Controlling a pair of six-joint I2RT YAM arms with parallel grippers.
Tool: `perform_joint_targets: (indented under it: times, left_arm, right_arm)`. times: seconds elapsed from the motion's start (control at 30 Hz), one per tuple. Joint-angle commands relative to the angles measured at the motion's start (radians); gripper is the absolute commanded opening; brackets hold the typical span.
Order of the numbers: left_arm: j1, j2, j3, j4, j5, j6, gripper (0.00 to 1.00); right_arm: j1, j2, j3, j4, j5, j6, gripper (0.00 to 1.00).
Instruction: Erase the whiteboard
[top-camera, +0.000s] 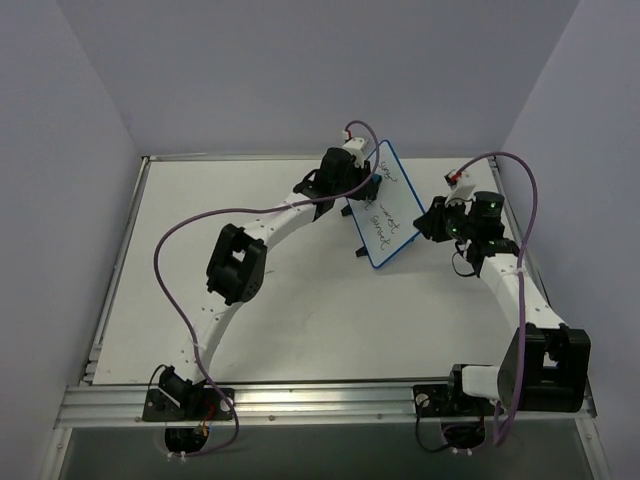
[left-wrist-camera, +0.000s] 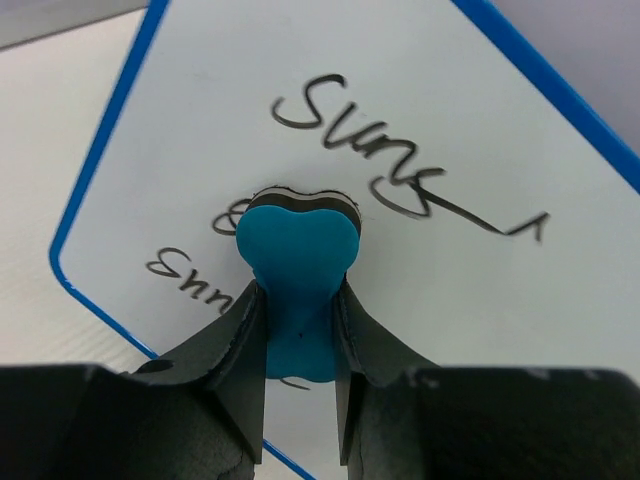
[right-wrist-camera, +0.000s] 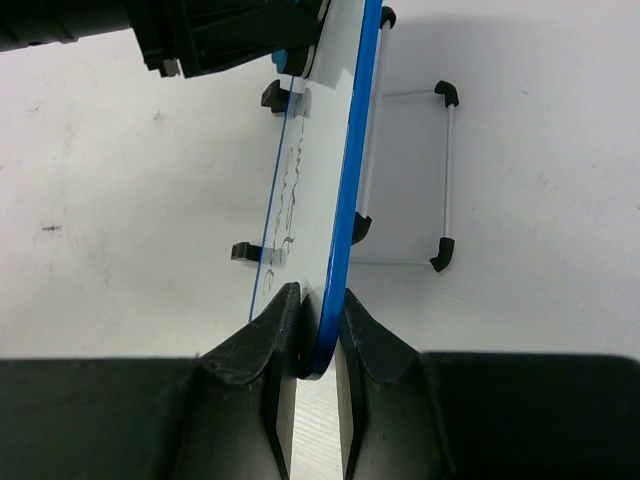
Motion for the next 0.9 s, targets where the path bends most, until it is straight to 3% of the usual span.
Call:
perform_joint_targets:
  times: [0.0, 0.17, 0.37, 0.47, 0.57, 0.7, 0.87]
  left_arm:
    - [0.000, 0.114, 0.138, -0.079, 0.033, 0.012, 0.02]
    - [0.018, 0.243, 0.385, -0.142, 0.078, 0.057, 0.02]
    - [0.030, 0.240, 0.373, -0.064, 0.093, 0.055, 0.06]
    - [0.030, 0.183, 0.302, -0.028, 0.079, 0.054, 0.02]
    - [0.030, 0.099, 0.134, 0.087, 0.087, 0.035, 0.02]
    - [0.035, 0.050, 0.096, 0.025, 0.055, 0.048, 0.02]
    - [0.055, -0.122, -0.122, 0.087, -0.002, 0.037, 0.02]
  right_arm:
    - [0.033, -0.029, 0.016, 0.053, -0.054, -0.064, 0.00]
    - [0.036, -0.018, 0.010, 0.045, -0.038, -0.065, 0.00]
    - [0.027, 0.026, 0.036, 0.033, -0.028, -0.074, 0.00]
    - [0.005, 0.038, 0.045, 0.030, -0.029, -0.081, 0.00]
    - [-0.047, 0.051, 0.063, 0.031, -0.081, -0.099, 0.00]
    - [-0.142, 0.098, 0.103, 0.021, -0.257, -0.131, 0.00]
    - [-0.145, 0.195, 0.171, -0.096, -0.296, -0.228, 0.00]
